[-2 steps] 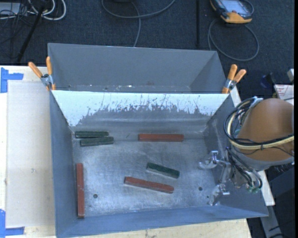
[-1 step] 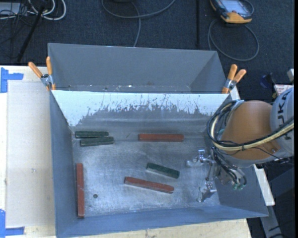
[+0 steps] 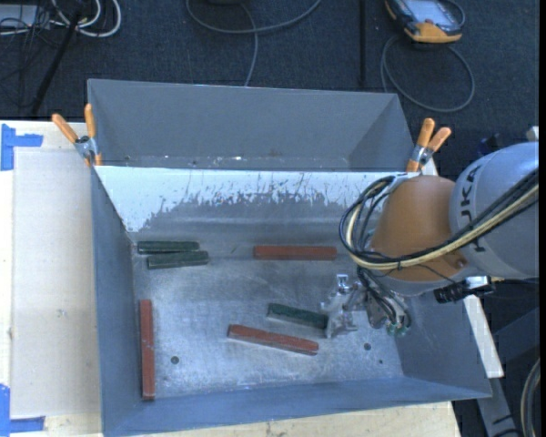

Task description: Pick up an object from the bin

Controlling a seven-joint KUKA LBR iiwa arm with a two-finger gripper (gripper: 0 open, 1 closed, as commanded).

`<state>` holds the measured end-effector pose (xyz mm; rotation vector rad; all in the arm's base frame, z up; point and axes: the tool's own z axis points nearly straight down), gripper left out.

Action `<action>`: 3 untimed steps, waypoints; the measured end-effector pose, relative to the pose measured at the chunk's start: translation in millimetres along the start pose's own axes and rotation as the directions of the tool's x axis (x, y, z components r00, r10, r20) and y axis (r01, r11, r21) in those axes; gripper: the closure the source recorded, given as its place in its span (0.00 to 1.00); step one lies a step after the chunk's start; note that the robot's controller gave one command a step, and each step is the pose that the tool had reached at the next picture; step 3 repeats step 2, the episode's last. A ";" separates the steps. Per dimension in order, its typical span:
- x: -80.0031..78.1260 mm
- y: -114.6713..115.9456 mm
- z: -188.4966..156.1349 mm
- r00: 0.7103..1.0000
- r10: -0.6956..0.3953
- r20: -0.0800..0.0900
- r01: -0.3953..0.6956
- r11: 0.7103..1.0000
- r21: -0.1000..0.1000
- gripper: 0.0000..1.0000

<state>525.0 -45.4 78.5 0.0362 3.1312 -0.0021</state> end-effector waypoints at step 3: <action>-7.8 30.7 -151.5 0.999 -0.052 -0.008 0.052 0.999 -0.002 1.00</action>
Offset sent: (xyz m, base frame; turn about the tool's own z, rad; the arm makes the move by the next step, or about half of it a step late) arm 0.0061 0.0305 0.1514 -0.0502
